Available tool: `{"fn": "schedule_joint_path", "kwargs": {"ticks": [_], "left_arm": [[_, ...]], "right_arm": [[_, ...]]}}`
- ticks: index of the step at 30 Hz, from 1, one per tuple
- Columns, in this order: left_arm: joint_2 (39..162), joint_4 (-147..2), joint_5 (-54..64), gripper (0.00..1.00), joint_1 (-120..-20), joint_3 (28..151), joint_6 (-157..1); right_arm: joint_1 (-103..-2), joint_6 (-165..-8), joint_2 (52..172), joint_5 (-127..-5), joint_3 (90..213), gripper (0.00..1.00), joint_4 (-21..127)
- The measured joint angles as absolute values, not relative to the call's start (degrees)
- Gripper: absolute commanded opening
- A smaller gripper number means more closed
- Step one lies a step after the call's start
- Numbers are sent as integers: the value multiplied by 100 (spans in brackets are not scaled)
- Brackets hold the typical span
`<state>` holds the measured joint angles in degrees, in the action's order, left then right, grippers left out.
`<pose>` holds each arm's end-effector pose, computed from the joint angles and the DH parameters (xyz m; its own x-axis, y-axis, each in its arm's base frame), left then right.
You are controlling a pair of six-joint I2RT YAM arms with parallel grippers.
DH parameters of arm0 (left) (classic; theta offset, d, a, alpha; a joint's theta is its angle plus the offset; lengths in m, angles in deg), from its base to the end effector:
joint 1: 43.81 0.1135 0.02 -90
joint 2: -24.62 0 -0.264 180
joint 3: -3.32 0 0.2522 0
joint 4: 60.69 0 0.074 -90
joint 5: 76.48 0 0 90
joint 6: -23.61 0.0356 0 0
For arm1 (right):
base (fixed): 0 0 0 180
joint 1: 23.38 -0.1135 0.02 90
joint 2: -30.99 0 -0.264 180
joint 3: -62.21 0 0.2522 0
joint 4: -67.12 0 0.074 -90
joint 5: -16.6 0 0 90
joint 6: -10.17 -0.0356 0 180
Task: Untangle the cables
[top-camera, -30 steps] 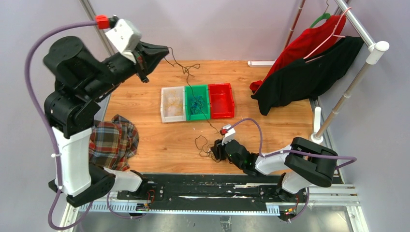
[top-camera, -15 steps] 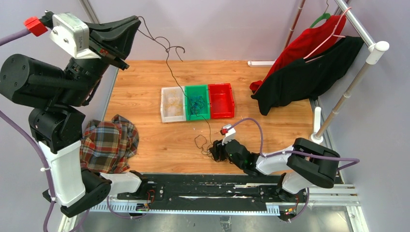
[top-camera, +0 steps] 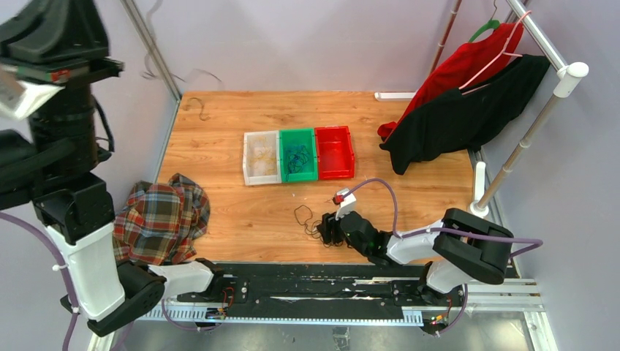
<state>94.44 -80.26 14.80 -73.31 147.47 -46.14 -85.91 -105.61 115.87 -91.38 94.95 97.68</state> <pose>0.0529 -0.0290 0.6936 0.8334 -0.0740 -0.5477 0.2053 0.9615 0.1826 0.1258 0.2181 0.1377 -0.4622 0.0077 -0.8867 -0.5669 0.7664 0.3022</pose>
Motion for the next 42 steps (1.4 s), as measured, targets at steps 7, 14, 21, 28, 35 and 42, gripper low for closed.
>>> {"fn": "schedule_joint_path", "kwargs": {"ticks": [7, 14, 21, 28, 35, 42], "left_arm": [[9287, -7613, 1414, 1, -7331, 14917, -4166], [8651, -8194, 811, 1, -7331, 13687, -4172], [8367, -9116, 50, 1, -7331, 12555, -4467], [8286, -9897, -695, 1, -7331, 11986, -4889], [8329, -10205, -1119, 0, -7331, 11851, -5261], [8375, -10332, -1285, 1, -7331, 11866, -5399]], "right_arm": [[-8591, -10572, 11601, -9138, 9493, 60, 9768], [-8591, -10371, 10431, -9135, 9655, 66, 8972], [-8591, -9813, 8818, -8690, 10538, 68, 8327], [-8591, -9153, 8643, -7815, 11976, 68, 7735], [-8591, -8710, 9343, -7087, 12972, 68, 7696], [-8591, -8563, 10322, -6674, 13584, 62, 7706]]}}
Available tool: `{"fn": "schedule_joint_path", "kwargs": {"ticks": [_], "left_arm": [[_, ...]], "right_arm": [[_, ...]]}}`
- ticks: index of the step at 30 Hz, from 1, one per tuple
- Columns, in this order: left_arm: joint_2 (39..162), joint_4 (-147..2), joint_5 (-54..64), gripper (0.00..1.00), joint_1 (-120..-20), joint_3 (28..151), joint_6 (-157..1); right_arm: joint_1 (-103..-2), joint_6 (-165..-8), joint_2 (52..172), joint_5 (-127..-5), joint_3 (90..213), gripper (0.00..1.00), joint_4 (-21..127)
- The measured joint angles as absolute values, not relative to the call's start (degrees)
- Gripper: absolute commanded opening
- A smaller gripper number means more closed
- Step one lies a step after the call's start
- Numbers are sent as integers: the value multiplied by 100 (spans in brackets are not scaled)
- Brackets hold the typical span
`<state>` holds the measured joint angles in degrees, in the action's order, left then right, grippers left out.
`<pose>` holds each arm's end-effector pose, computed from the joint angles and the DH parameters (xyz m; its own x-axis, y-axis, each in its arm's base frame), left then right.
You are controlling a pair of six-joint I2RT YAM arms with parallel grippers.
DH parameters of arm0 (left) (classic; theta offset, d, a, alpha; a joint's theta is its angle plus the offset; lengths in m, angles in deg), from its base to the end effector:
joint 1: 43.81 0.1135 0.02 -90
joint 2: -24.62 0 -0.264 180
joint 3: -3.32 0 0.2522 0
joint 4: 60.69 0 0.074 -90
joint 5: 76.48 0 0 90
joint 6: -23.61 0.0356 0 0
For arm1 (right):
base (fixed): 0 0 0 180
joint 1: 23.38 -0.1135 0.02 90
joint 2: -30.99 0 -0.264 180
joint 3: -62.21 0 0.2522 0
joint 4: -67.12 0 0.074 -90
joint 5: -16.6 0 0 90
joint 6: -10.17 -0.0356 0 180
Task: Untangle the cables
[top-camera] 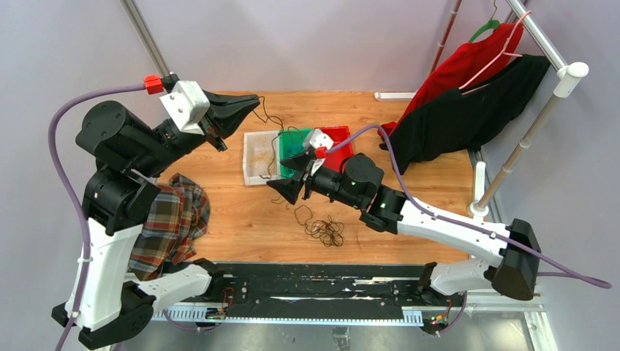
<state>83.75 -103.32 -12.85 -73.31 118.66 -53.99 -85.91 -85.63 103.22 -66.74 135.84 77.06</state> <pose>0.1034 -0.0767 0.5746 0.3750 0.0089 -0.9270 0.7540 0.5788 0.3106 0.1342 0.2670 0.3926 -0.0041 0.2097 -0.9778 -0.9381 0.3378 0.0764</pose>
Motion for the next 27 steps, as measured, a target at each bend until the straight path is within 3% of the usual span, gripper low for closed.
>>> {"fn": "schedule_joint_path", "kwargs": {"ticks": [7, 9, 13, 21, 27], "left_arm": [[8393, -10375, -1314, 1, -7331, 11964, -5434], [8393, -10375, -1329, 1, -7331, 12002, -5444], [8412, -10375, -1338, 1, -7331, 12082, -5486], [8421, -10318, -1351, 1, -7331, 12037, -5615], [8522, -10126, -1357, 1, -7331, 11521, -5969]], "right_arm": [[-8593, -8596, 10680, -6342, 13593, 54, 7711], [-8593, -8602, 10711, -6290, 13593, 42, 7722], [-8593, -8646, 10744, -6305, 13593, 3, 7750], [-8486, -8666, 10540, -6851, 13486, 1, 7702], [-7506, -8836, 10119, -7203, 13364, 1, 7709]]}}
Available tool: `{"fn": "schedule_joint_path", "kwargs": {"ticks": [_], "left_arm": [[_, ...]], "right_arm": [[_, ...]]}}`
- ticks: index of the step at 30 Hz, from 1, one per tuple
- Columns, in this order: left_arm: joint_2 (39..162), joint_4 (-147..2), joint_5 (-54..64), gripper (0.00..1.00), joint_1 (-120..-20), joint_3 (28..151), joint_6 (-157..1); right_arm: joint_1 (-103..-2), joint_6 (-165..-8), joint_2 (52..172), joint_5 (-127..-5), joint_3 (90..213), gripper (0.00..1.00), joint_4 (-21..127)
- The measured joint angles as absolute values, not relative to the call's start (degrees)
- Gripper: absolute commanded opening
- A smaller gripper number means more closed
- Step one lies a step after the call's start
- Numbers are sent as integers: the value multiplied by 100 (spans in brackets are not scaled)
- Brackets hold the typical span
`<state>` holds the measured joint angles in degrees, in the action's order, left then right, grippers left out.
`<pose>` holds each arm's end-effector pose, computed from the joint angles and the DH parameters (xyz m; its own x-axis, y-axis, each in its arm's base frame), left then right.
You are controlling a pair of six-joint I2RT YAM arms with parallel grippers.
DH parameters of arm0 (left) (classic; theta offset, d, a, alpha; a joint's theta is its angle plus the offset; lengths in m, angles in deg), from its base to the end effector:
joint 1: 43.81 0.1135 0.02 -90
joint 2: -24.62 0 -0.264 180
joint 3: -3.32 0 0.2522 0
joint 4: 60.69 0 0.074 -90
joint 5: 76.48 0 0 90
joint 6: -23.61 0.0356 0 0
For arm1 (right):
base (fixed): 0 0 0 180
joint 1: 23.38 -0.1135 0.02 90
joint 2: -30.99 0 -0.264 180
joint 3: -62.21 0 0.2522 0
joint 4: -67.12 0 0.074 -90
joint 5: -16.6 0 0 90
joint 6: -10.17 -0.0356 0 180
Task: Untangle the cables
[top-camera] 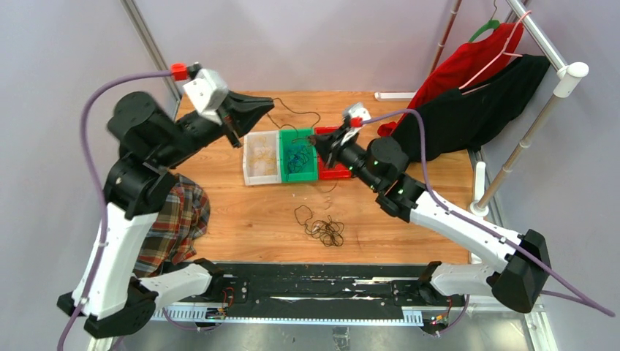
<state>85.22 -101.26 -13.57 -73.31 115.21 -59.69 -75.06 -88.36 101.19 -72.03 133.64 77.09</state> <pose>0.1243 -0.0889 0.5600 0.2574 -0.0263 -0.9660 0.8033 0.5614 0.1988 0.1793 0.2282 0.3886 0.0006 0.2399 -0.9708 -0.8079 0.5722 0.1409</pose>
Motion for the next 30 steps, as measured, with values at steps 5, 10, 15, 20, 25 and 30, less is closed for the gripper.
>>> {"fn": "schedule_joint_path", "kwargs": {"ticks": [5, 10, 15, 20, 25, 30], "left_arm": [[9291, -10137, -1325, 1, -7414, 11543, -6168], [10467, -10397, -1071, 0, -7560, 11890, -6146], [11326, -10589, -815, 1, -7619, 12301, -6013], [11748, -10662, -717, 0, -7632, 12701, -5853], [11888, -10633, -652, 0, -7639, 12795, -5683], [11951, -10605, -472, 0, -7648, 12688, -5495]], "right_arm": [[-6656, -9101, 10154, -7345, 13362, 1, 7759], [-6134, -9164, 10639, -7343, 13471, 1, 7798], [-5721, -9199, 11439, -7267, 13925, 1, 7805], [-5402, -9193, 12208, -7164, 14481, 1, 7873], [-5227, -9177, 12886, -7039, 15034, 1, 7873], [-5216, -9182, 13316, -6959, 15149, 28, 7842]]}}
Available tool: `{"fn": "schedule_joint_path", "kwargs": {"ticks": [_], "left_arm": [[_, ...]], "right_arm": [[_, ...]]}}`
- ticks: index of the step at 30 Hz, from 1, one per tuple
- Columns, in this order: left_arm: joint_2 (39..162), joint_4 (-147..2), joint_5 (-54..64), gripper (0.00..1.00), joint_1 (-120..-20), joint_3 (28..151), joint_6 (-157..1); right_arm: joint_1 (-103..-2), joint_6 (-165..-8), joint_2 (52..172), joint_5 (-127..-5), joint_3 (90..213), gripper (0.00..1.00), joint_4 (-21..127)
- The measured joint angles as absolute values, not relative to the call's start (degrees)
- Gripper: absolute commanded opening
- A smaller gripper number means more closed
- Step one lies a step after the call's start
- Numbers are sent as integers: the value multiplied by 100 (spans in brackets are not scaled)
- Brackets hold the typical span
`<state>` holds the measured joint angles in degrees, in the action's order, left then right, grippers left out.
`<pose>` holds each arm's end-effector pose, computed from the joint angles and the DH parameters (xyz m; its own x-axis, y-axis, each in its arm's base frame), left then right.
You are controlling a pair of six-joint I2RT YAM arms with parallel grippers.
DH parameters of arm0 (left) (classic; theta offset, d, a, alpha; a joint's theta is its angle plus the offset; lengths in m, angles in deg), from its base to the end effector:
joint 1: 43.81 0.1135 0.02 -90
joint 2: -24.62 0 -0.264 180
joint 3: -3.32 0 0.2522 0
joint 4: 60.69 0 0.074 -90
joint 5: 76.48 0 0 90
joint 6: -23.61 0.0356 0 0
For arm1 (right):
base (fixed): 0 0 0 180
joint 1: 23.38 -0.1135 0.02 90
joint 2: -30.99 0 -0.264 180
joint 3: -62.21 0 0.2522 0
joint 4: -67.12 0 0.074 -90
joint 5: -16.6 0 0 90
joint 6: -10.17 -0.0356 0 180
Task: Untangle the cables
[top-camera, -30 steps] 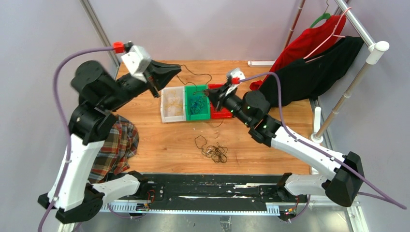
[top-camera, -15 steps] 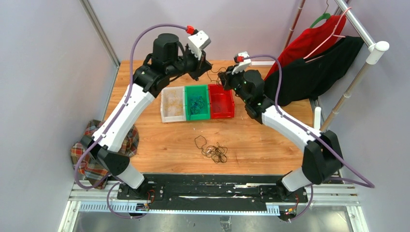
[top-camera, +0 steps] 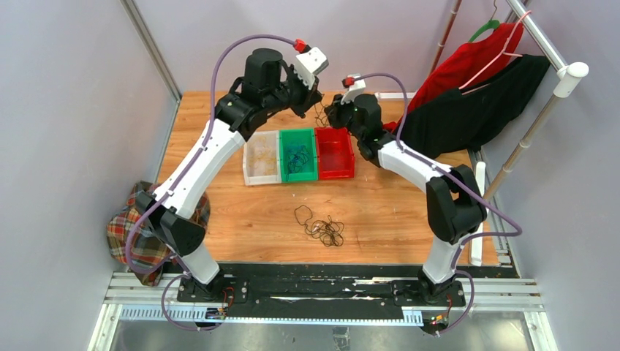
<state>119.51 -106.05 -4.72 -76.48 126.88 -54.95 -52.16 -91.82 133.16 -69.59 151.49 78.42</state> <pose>0.3030 -0.2075 0.4666 -0.0852 0.2784 -0.9567 0.7978 0.5942 0.1019 0.3766 0.2096 0.3123 -0.1357 0.1620 -0.9774 -0.5218 0.8270 0.2095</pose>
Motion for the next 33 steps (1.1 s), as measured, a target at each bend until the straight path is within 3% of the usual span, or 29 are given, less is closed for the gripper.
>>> {"fn": "schedule_joint_path", "kwargs": {"ticks": [6, 8, 17, 33], "left_arm": [[12290, -10423, -48, 0, -7654, 12539, -5283], [12493, -10318, 33, 0, -7654, 12533, -5257], [13767, -10288, 148, 0, -7652, 13481, -5298], [14226, -10244, -7, 0, -7687, 13781, -5567]], "right_arm": [[-5216, -9304, 13445, -6913, 14749, 56, 7811], [-5216, -9372, 13380, -6919, 14463, 62, 7805], [-5176, -9549, 12178, -7101, 13174, 61, 7608], [-5061, -10292, 10112, -7872, 11283, 52, 6957]]}}
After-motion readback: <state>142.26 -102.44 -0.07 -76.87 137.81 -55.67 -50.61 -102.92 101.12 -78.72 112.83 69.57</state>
